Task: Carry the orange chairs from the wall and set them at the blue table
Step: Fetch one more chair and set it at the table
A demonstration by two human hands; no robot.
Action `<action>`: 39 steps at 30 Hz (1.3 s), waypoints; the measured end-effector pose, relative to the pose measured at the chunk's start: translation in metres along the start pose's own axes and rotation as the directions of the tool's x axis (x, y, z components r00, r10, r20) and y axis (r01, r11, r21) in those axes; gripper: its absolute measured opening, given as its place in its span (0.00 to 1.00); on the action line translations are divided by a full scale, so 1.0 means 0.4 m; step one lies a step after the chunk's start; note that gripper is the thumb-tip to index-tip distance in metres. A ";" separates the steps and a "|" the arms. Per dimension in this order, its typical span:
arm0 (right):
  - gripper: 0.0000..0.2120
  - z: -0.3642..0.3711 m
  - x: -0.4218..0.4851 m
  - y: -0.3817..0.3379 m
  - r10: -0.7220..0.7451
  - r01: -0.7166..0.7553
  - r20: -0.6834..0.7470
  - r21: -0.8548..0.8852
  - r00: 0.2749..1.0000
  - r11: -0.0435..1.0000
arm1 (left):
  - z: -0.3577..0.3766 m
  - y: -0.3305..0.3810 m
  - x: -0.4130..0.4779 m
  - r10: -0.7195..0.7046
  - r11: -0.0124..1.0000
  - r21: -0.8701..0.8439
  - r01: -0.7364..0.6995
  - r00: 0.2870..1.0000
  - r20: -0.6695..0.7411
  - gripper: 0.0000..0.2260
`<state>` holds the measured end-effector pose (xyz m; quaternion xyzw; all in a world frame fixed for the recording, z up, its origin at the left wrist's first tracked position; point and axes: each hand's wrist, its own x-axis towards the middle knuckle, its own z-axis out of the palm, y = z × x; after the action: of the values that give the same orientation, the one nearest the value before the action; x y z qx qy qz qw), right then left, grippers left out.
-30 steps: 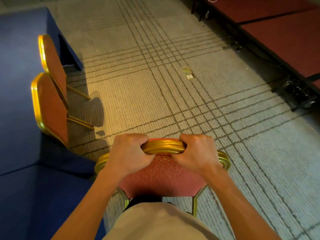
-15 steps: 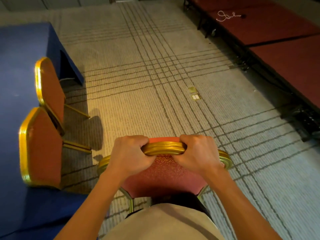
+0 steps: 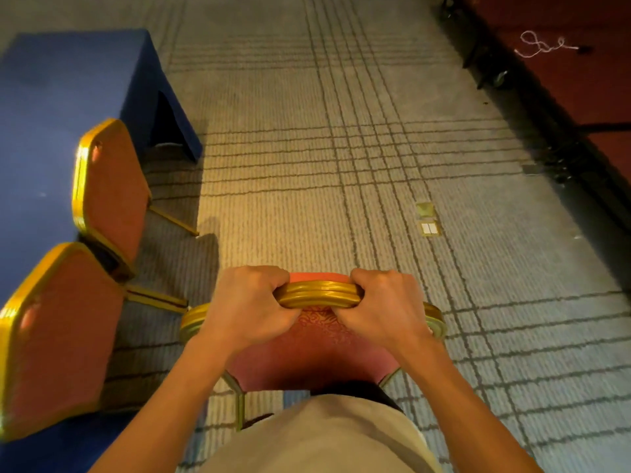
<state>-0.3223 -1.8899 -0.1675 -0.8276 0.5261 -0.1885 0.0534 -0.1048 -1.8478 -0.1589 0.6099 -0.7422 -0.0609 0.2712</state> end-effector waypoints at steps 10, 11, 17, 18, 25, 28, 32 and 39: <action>0.16 0.047 0.455 0.063 -0.183 0.180 0.025 0.085 0.983 0.980 | -0.013 -0.158 0.319 -0.168 0.981 0.091 0.173 0.984 -0.059 0.18; 0.17 0.064 0.500 0.063 -0.188 0.184 0.028 0.098 0.982 0.978 | -0.011 -0.191 0.352 -0.174 0.979 0.092 0.179 0.983 -0.062 0.18; 0.17 0.183 0.735 0.029 -0.245 0.239 0.061 0.081 0.968 0.967 | 0.004 -0.384 0.494 -0.224 0.969 0.085 0.231 0.971 -0.084 0.17; 0.17 0.199 0.777 0.017 -0.247 0.241 0.064 0.092 0.967 0.966 | 0.001 -0.418 0.521 -0.236 0.967 0.075 0.242 0.968 -0.083 0.18; 0.21 0.250 1.078 -0.064 -0.228 0.226 0.024 0.068 0.973 0.972 | -0.079 -0.646 0.755 -0.197 0.977 0.063 0.205 0.974 -0.109 0.20; 0.17 0.275 1.160 -0.081 -0.229 0.227 0.036 0.056 0.973 0.972 | -0.087 -0.708 0.809 -0.212 0.974 0.059 0.219 0.972 -0.104 0.19; 0.18 0.314 1.268 -0.090 -0.217 0.215 0.071 0.033 0.974 0.976 | -0.088 -0.791 0.887 -0.223 0.971 0.066 0.229 0.971 -0.091 0.17; 0.16 0.400 1.514 -0.076 -0.250 0.246 0.060 0.068 0.966 0.967 | -0.072 -0.941 1.070 -0.276 0.955 0.090 0.283 0.958 -0.081 0.24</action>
<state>-0.0100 -2.4336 -0.1515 -0.8909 0.4103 -0.1812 0.0723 0.1904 -2.3359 -0.1527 0.7233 -0.6409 -0.0404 0.2540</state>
